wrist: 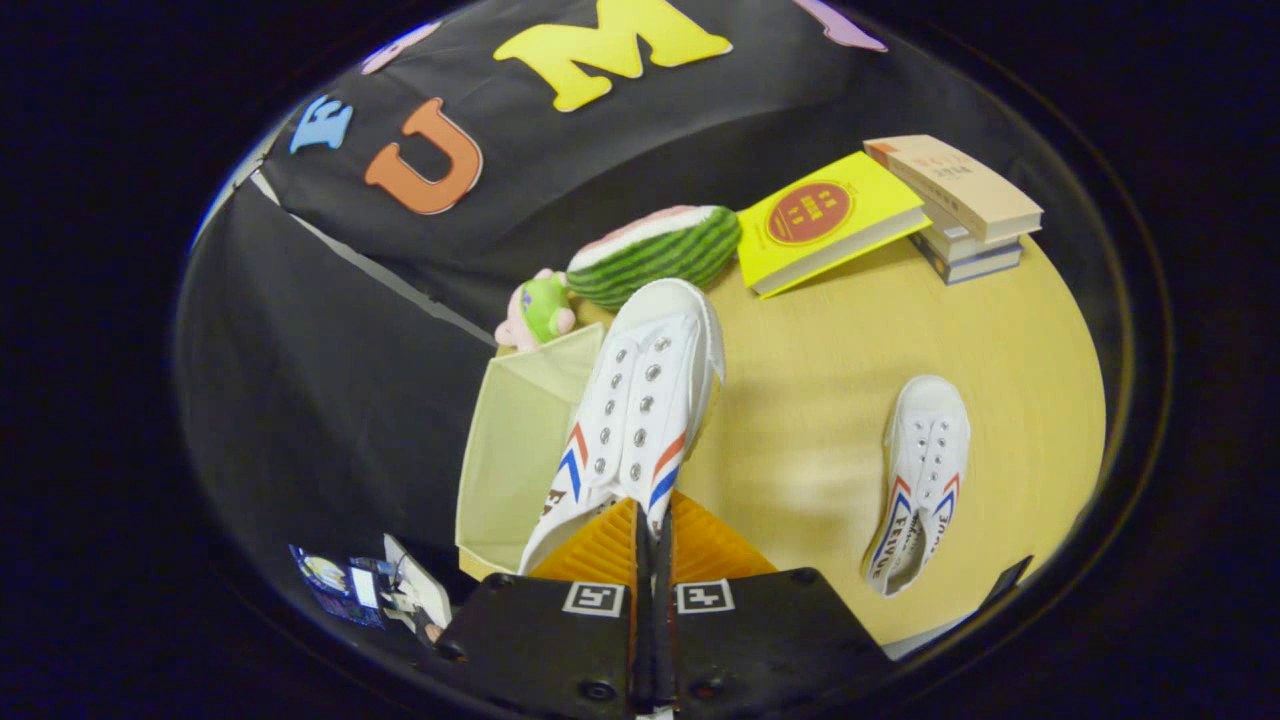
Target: Open the storage box then place both shoes into the box .Put the left shoe in first, then the right shoe, with the right side of both shoes facing outward in a uniform manner.
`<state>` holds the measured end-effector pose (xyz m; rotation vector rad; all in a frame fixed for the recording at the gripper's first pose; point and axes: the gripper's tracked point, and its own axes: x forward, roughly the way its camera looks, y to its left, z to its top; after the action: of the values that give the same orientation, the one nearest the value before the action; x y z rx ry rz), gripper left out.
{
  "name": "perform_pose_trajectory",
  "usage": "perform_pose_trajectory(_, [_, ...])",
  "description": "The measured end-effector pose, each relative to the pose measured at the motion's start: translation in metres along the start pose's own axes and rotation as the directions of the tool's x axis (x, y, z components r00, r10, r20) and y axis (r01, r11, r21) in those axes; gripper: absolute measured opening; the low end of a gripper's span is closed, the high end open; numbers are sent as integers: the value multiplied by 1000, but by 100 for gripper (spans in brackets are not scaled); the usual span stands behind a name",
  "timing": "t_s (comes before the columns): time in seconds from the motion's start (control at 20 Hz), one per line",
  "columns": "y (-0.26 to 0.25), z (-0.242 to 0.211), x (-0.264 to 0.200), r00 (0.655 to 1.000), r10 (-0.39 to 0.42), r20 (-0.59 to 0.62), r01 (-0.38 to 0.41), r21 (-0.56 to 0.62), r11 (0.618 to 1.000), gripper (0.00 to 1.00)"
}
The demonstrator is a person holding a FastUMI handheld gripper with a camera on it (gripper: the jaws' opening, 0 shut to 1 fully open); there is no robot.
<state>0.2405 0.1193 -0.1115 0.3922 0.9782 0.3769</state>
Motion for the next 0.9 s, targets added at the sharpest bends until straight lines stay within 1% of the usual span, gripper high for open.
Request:
perform_pose_trajectory(0.2, [52,9,-8,999,32,41,-31,-22,999,6])
perform_pose_trajectory(0.3, [73,5,1,998,48,41,-48,-24,999,6])
perform_pose_trajectory(0.55, [104,-18,44,999,39,19,-39,7,999,6])
perform_pose_trajectory(0.7, [120,-30,72,999,45,24,-45,-1,999,6])
perform_pose_trajectory(0.9, [131,-43,102,998,27,49,-27,-3,1000,6])
